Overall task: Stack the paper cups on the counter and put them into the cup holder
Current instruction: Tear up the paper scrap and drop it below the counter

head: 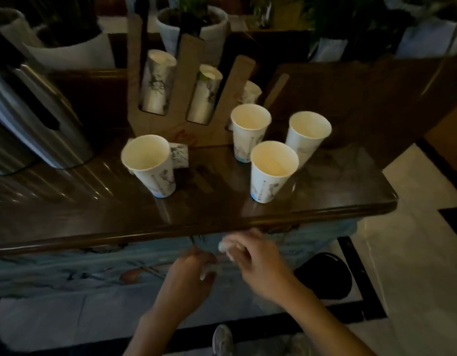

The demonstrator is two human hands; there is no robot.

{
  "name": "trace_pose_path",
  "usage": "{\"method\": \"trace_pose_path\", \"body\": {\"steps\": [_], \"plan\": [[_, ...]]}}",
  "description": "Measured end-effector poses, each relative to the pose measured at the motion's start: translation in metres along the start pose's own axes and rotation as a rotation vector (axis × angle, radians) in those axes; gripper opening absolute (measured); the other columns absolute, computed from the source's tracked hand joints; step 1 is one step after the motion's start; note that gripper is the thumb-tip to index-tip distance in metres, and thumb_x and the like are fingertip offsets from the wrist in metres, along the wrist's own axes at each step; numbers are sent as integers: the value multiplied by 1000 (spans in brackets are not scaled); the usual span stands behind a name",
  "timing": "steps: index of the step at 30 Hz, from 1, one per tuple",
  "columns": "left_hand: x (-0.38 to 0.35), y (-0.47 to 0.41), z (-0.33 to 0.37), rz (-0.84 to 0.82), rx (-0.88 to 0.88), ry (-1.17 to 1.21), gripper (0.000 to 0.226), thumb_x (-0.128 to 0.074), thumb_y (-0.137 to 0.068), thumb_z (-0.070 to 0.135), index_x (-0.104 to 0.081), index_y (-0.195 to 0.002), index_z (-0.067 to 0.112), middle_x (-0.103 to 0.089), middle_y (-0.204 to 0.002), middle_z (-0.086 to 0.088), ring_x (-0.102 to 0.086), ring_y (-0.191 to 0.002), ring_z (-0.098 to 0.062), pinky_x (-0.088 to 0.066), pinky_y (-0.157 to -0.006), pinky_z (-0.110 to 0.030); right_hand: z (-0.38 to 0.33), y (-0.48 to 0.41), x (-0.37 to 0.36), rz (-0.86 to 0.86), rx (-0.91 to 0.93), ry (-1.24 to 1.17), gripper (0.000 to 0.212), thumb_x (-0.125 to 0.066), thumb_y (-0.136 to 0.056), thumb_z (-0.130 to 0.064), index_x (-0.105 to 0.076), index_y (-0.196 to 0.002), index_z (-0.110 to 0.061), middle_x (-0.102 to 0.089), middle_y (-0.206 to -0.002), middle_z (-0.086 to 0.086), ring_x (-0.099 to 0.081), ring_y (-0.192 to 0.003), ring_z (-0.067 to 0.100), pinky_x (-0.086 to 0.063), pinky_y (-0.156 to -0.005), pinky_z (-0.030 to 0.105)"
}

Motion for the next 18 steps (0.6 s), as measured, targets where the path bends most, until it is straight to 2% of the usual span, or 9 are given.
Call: {"method": "trace_pose_path", "body": {"steps": [3,6,7,9,11,12,14,16,18], "plan": [[-39,-14,24,-102,-26,22,23,-69,-93,21,-76,-114,18,-74,-118,-3,-70,-109,-23,-55,-90,-33,52,56,12,-136,-137,-83,19,-68,-95,-18,-72,-111,-28,-57,-105,-13,-57,-94,-3,-43,-80,11],[-93,-39,68,-222,-68,37,18,-69,-93,17,-75,-109,9,-76,-113,-12,-71,-108,-29,-51,-83,-32,117,102,33,-78,-349,-161,18,-80,-83,-4,-79,-99,-12,-75,-103,4,-71,-97,12,-56,-86,31],[-110,-47,80,-261,-80,29,18,-69,-93,16,-74,-109,9,-76,-113,-12,-71,-108,-30,-50,-81,-31,138,115,40,-78,-433,-190,15,-83,-80,-3,-78,-94,-8,-76,-96,6,-72,-92,8,-57,-82,29],[-151,-65,110,-342,-102,19,17,-68,-95,14,-73,-109,6,-76,-114,-14,-70,-108,-30,-46,-79,-30,180,142,57,-87,-567,-209,18,-89,-75,-6,-73,-84,-4,-69,-75,-1,-66,-70,-13,-50,-66,8],[-193,-85,140,-410,-106,34,20,-66,-97,11,-73,-114,3,-73,-120,-17,-69,-112,-32,-41,-75,-22,223,163,75,-27,-684,-194,29,-95,-68,-25,-71,-78,-12,-63,-67,-12,-59,-59,-16,-43,-57,3],[-210,-93,153,-442,-98,39,23,-65,-99,12,-71,-119,2,-71,-125,-17,-67,-115,-32,-43,-80,-21,241,169,83,1,-725,-191,31,-96,-65,-32,-69,-74,-19,-63,-67,-14,-59,-58,-13,-43,-56,4],[-254,-114,183,-519,-112,26,27,-63,-101,17,-70,-123,3,-68,-131,-16,-65,-121,-30,-46,-93,-28,285,181,97,25,-776,-202,33,-94,-67,-36,-62,-70,-27,-63,-68,-13,-59,-61,-5,-41,-54,8],[-297,-137,211,-593,-147,-39,29,-61,-102,21,-71,-123,3,-69,-130,-15,-65,-122,-28,-44,-97,-27,334,188,104,52,-830,-220,25,-87,-77,-30,-63,-74,-24,-65,-73,-8,-63,-70,8,-44,-62,17],[-338,-161,236,-603,-167,-82,25,-67,-99,14,-74,-118,1,-73,-123,-17,-69,-115,-28,-45,-93,-24,383,191,106,72,-872,-238,11,-76,-90,-23,-71,-95,-13,-74,-91,6,-70,-86,22,-53,-75,33]]}}
Point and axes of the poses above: each hand's wrist, its own y-axis away from the middle knuckle, its own x-axis out of the back of the hand, z = x × y, the point moved 1 cm from there along -y, towards the middle knuckle
